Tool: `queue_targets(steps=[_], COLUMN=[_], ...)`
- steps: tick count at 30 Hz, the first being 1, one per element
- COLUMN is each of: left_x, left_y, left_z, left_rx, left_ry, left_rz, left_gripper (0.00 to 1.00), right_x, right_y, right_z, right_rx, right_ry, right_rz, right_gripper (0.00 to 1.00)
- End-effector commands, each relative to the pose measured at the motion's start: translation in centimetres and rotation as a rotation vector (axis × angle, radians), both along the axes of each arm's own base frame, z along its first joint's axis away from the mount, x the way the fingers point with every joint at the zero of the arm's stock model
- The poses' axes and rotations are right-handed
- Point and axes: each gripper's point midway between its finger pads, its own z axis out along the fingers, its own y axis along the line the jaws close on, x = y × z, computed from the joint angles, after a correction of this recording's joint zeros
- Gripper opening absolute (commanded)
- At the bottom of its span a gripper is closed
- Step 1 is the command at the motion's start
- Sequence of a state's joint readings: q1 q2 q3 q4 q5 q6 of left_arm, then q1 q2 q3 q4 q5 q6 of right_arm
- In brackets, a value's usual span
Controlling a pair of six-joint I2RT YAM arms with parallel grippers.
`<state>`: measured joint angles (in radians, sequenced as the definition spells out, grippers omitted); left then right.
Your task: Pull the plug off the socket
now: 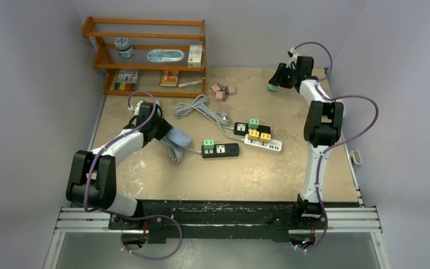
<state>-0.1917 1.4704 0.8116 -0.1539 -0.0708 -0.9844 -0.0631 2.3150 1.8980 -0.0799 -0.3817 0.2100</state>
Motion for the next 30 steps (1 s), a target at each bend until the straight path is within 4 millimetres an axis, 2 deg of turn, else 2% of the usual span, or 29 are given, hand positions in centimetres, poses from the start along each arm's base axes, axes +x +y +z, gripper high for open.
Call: queue_targets(steps=[1,4,5,8,11,15,19,23,26,28,30], left_x=[1.5,1.6,1.6,1.7,1.9,2.1,2.1,1.9,2.1,2.3,2.6], left_y=[-0.1,-0.2,-0.3,-0.3,-0.6,-1.3,-1.3,-1.3,-1.2,-1.2,-1.3], left_z=[2.8,2.7,2.7,2.8,2.9,2.8,2.6,2.9,3.4,3.8,4.1], left_rx=[0.000,-0.004,-0.006,-0.007,-0.021,-0.060,-0.066,-0.065,-0.060,-0.062,-0.066], left_ry=[-0.085,-0.082,-0.084,-0.086,-0.090,-0.091,-0.090,-0.093,-0.113,-0.134,-0.154], left_rz=[-0.024,-0.029,-0.031,-0.034,-0.038,-0.049,-0.046,-0.045,-0.044,-0.047,-0.051], left_gripper=[0.00,0.00,0.00,0.00,0.00,0.00,0.00,0.00,0.00,0.00,0.00], right_x=[0.9,0.9,0.9,1.1,1.6,2.4,2.7,2.4,1.2,-0.7,-3.4], right_y=[-2.5,-3.6,-4.0,-4.5,-4.2,-3.4,-0.9,0.0,0.4,3.3,8.4], right_z=[0.5,-0.8,-1.0,-1.2,-0.5,0.5,1.7,5.1,9.4,12.2,14.5], right_rx=[-0.043,-0.048,-0.050,-0.049,-0.027,0.006,0.052,0.025,-0.038,-0.124,-0.210], right_ry=[0.013,0.038,0.040,0.036,0.008,-0.034,-0.079,-0.214,-0.359,-0.463,-0.553], right_rz=[-0.021,-0.040,-0.048,-0.059,-0.044,-0.014,0.069,0.069,0.054,0.103,0.211], right_gripper=[0.00,0.00,0.04,0.22,0.46,0.60,0.78,0.79,0.77,0.78,0.79])
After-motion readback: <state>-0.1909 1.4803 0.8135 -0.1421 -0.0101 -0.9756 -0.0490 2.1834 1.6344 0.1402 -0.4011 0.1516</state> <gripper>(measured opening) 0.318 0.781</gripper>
